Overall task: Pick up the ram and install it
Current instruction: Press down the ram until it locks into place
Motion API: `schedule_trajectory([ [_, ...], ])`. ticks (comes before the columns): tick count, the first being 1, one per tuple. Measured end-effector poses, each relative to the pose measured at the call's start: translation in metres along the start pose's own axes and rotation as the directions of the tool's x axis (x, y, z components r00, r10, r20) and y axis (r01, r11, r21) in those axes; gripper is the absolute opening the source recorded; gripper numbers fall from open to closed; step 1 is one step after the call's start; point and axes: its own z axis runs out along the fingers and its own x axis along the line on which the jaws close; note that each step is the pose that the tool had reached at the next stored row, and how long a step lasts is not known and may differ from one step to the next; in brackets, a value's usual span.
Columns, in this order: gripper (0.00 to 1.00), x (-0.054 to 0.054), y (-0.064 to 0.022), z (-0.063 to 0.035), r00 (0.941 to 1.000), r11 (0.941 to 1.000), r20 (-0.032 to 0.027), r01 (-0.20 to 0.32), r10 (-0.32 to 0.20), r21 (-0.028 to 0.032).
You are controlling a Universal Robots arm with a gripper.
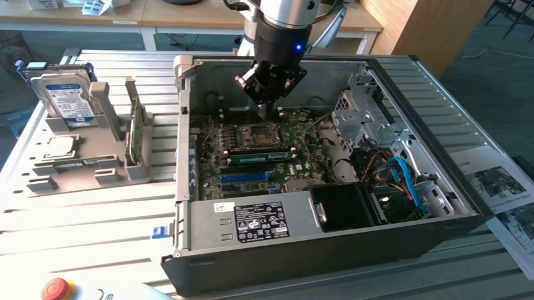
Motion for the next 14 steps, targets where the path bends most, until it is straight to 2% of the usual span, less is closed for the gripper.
schedule_trajectory([
  [8, 0.1, 0.0, 0.0, 0.0, 1.0, 1.0, 0.0, -0.001, 0.001, -0.0001],
  [14, 0.1, 0.0, 0.0, 0.0, 0.9985, 0.9984, 0.0016, -0.056, 0.056, -0.0032],
])
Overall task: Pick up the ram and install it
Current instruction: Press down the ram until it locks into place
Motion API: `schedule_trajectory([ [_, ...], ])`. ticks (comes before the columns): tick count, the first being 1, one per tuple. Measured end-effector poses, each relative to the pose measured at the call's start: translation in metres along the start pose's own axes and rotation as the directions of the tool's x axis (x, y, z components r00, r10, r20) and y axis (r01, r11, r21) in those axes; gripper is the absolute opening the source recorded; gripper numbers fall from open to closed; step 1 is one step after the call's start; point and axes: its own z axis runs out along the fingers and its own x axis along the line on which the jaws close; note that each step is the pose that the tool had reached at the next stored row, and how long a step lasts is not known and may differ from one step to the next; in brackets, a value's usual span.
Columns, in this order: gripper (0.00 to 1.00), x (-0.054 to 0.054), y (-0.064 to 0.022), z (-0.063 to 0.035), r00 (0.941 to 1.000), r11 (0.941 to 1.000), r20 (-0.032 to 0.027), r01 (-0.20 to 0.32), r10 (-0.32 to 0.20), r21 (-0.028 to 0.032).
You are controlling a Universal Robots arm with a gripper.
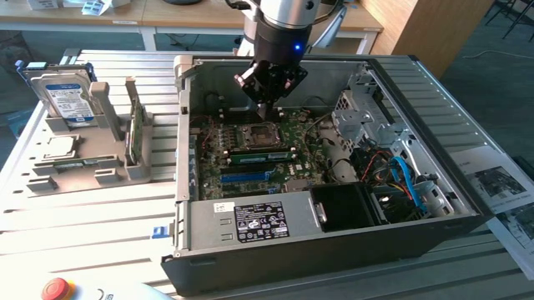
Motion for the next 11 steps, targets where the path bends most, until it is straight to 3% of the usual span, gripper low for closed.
schedule_trajectory([
  [11, 0.1, 0.0, 0.0, 0.0, 0.9955, 0.9955, 0.0026, -0.095, 0.095, -0.0054],
])
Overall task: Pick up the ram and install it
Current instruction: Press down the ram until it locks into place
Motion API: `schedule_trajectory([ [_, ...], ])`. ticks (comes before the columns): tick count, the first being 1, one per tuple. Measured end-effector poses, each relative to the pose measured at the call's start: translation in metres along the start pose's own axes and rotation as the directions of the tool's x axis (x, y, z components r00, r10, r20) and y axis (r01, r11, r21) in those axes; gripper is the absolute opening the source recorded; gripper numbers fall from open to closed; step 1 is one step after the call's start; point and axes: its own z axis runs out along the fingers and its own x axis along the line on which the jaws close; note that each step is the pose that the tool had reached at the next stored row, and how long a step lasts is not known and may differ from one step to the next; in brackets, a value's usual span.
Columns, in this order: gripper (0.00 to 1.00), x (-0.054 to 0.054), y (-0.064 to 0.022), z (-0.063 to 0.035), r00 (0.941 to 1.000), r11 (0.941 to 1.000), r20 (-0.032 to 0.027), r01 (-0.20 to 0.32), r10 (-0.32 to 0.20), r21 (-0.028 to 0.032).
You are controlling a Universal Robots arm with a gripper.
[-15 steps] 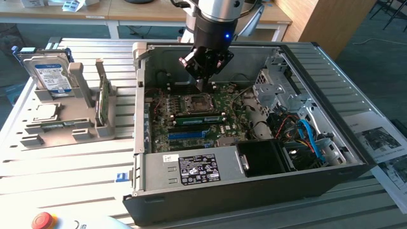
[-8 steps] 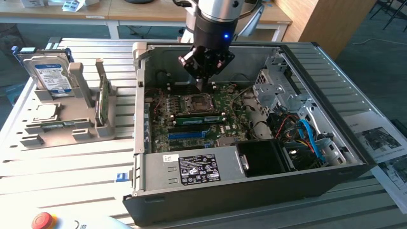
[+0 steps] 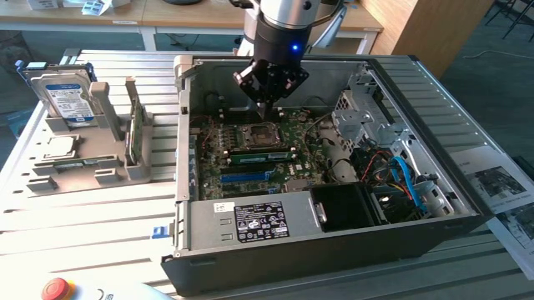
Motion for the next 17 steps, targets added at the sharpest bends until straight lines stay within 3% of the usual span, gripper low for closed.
schedule_trajectory([
  [12, 0.1, 0.0, 0.0, 0.0, 0.998, 0.9979, 0.0018, -0.064, 0.064, -0.0037],
  [17, 0.1, 0.0, -0.0001, 0.0001, 0.9979, 0.998, 0.0112, -0.064, 0.064, -0.0019],
])
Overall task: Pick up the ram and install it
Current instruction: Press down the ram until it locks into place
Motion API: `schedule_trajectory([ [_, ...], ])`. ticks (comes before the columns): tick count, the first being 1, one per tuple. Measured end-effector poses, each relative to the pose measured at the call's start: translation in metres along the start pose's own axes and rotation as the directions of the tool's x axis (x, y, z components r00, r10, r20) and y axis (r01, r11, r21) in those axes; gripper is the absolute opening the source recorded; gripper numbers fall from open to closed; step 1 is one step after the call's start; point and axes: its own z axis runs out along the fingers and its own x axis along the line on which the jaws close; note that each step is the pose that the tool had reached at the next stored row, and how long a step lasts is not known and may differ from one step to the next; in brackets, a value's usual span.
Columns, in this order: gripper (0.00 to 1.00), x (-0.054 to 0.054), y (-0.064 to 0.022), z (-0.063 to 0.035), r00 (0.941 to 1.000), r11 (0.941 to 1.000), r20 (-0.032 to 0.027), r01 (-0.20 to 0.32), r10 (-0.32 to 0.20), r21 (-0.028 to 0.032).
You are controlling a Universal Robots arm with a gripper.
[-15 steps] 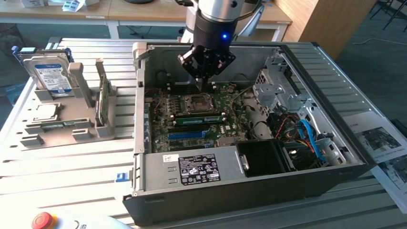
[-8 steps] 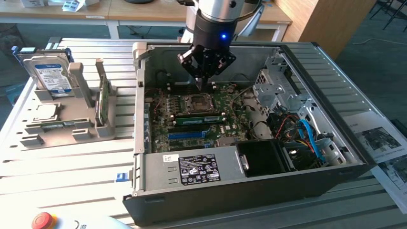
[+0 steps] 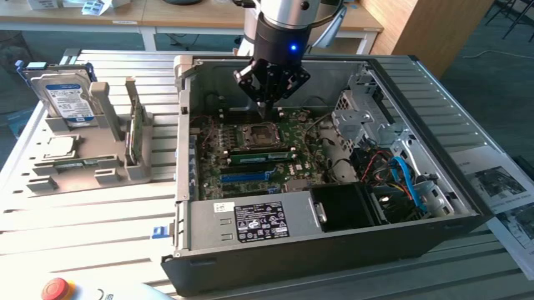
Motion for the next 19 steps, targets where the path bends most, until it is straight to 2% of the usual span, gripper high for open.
schedule_trajectory([
  [6, 0.1, 0.0, 0.0001, -0.0001, 1.0, 1.0, 0.0015, -0.007, 0.007, 0.0001],
  [12, 0.1, 0.0, 0.0001, 0.0, 0.9979, 0.9979, 0.003, -0.064, 0.064, -0.0026],
  [19, 0.1, 0.0, 0.0001, 0.0, 0.9942, 0.9942, 0.0041, -0.108, 0.108, -0.0048],
])
